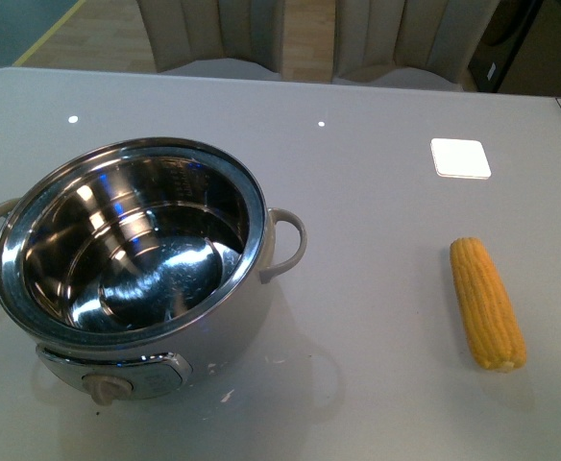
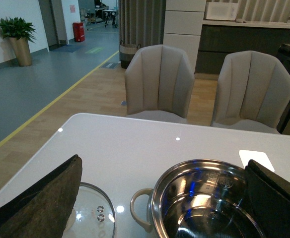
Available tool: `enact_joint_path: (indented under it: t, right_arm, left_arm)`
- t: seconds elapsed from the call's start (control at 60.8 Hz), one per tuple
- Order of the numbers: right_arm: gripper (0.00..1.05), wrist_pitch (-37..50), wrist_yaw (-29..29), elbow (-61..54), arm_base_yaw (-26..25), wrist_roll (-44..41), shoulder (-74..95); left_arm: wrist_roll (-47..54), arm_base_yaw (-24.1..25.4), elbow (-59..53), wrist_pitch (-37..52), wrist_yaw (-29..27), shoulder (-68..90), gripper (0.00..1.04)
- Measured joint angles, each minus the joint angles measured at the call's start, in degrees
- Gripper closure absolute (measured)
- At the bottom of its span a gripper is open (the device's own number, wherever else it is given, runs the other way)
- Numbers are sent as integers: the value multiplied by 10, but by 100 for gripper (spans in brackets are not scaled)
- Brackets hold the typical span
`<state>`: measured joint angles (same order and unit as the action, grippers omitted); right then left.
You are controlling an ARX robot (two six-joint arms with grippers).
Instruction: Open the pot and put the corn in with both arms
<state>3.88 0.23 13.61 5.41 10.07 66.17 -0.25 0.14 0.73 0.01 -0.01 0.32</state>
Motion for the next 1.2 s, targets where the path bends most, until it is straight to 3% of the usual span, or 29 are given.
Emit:
enact_joint_path:
  t: [0.115,0.263,0.592,1.003,1.068,1.2]
  right_arm:
    - [9,125,-9,31,3,-13,182]
    - [9,186,-9,85,5,-26,326]
    - [9,211,7,193,35,-43,494]
    - [9,192,37,296,36,-52,604]
    - [15,190,40,303,36,-54,617]
    - [41,189,39,303,35,-62,636]
  left_arm:
    - [0,0,0,0,0,0,7]
    - [0,0,0,0,0,0,7]
    - [0,0,0,0,0,0,7]
    - [0,0,0,0,0,0,7]
    - [0,0,0,0,0,0,7]
    - [0,0,0,0,0,0,7]
